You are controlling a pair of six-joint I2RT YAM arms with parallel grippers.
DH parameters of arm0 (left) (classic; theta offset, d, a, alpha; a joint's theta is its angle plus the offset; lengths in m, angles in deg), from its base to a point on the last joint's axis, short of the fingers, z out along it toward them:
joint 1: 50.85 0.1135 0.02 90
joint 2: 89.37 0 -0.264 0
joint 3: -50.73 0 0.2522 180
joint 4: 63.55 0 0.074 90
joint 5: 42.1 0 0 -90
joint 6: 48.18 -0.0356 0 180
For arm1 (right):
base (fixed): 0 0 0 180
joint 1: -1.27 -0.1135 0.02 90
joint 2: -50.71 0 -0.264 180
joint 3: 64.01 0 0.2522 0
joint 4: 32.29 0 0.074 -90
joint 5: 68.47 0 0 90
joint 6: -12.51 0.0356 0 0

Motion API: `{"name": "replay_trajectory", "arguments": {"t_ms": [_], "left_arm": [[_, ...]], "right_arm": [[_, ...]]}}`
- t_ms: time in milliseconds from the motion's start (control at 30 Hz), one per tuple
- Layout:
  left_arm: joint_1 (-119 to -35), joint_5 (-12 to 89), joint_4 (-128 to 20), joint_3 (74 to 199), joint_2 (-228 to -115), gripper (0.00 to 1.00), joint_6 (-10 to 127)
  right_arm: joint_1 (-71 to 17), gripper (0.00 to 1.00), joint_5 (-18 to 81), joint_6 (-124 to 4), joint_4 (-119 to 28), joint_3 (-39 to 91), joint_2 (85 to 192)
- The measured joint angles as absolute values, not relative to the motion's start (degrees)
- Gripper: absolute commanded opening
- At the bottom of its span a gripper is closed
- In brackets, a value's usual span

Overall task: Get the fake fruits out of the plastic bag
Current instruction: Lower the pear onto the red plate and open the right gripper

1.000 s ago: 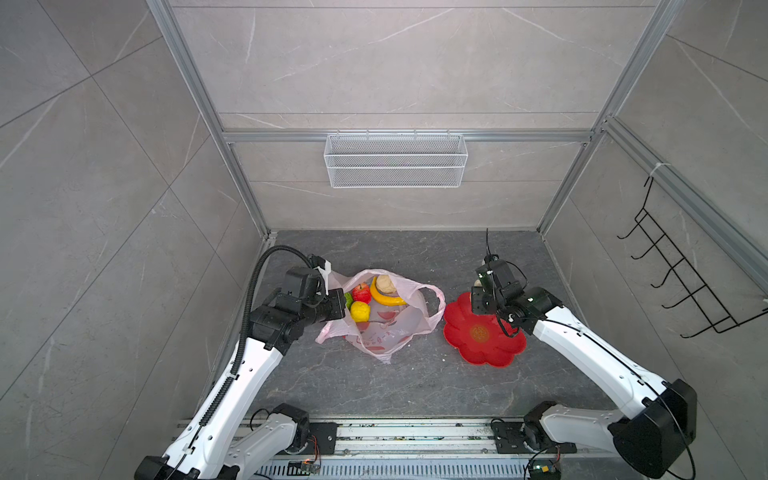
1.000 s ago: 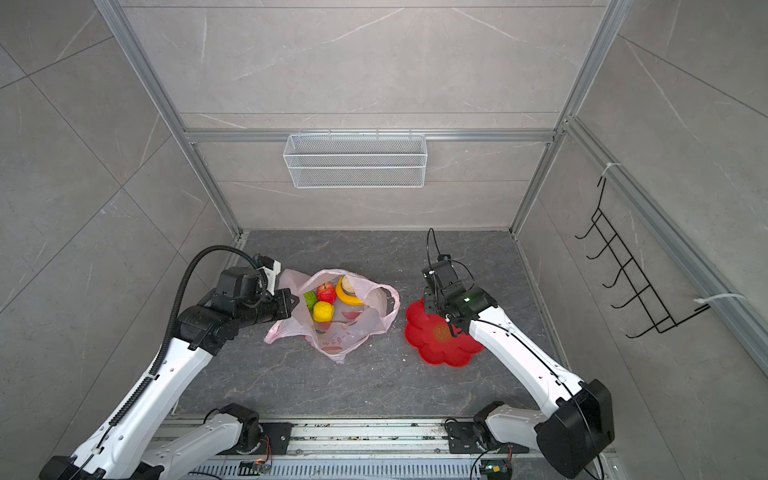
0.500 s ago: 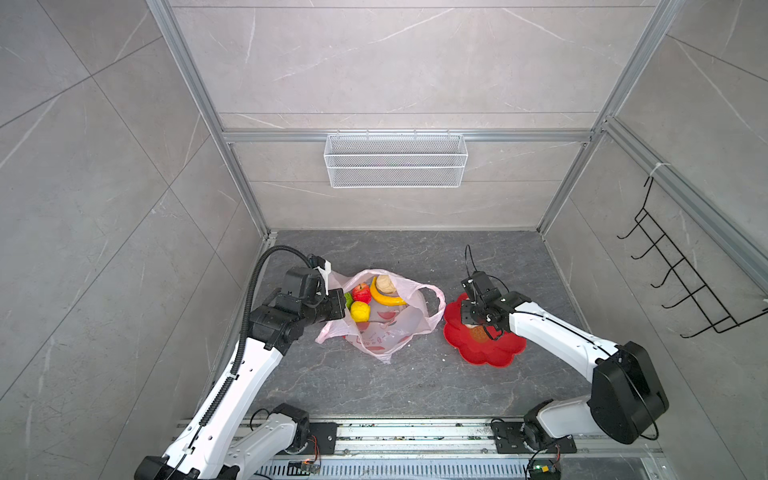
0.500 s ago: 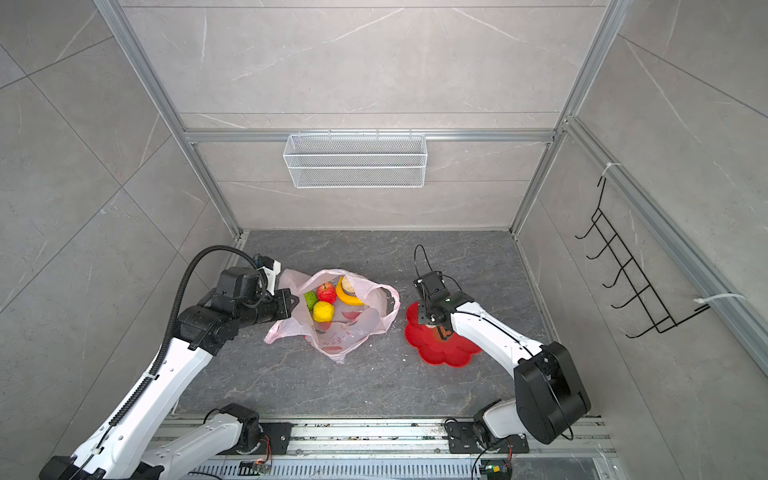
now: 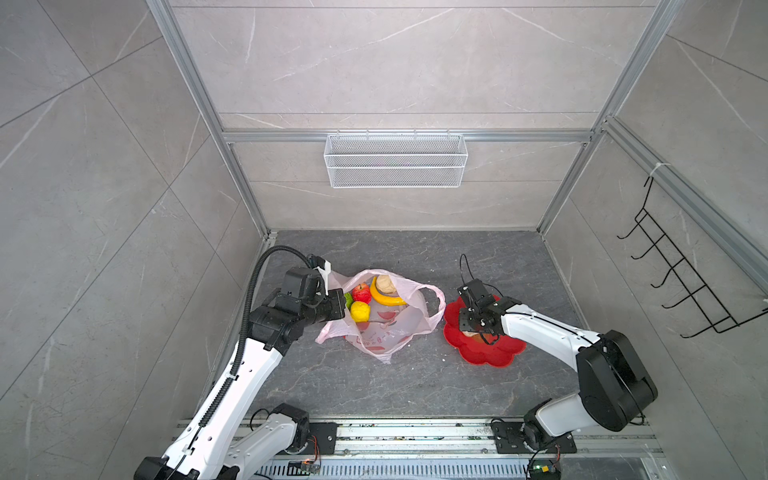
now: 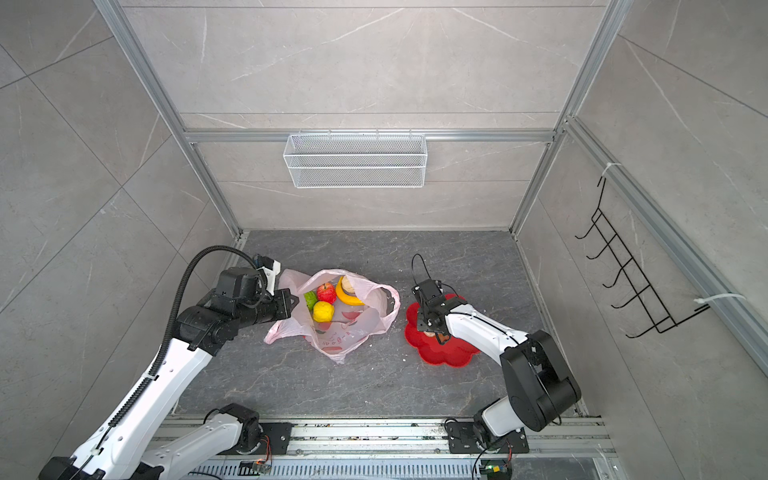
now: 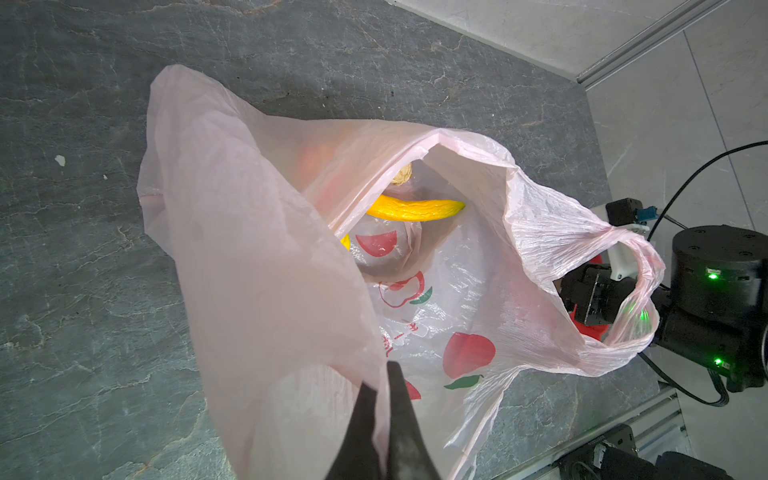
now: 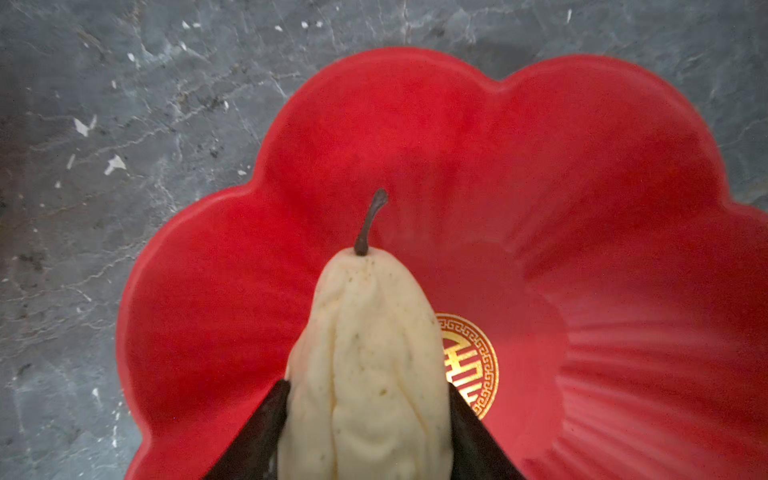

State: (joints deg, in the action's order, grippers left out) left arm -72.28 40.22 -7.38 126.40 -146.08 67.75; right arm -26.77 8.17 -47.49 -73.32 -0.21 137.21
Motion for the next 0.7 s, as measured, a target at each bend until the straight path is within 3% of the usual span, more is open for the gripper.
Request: {"name": "replay_trajectory", "arguments": {"t_ms": [333, 700], "left_arm": [[-72.28, 40.22, -7.35, 126.40, -146.08, 0.05, 67.75], [-72.28, 40.22, -7.35, 126.40, -146.08, 0.05, 67.75]], "right_arm": [[-26.72, 0.46, 8.30, -46.99, -71.50, -1.20, 138.15], [-26.72, 0.72, 8.10, -46.64, -71.55, -1.17, 138.37]]}}
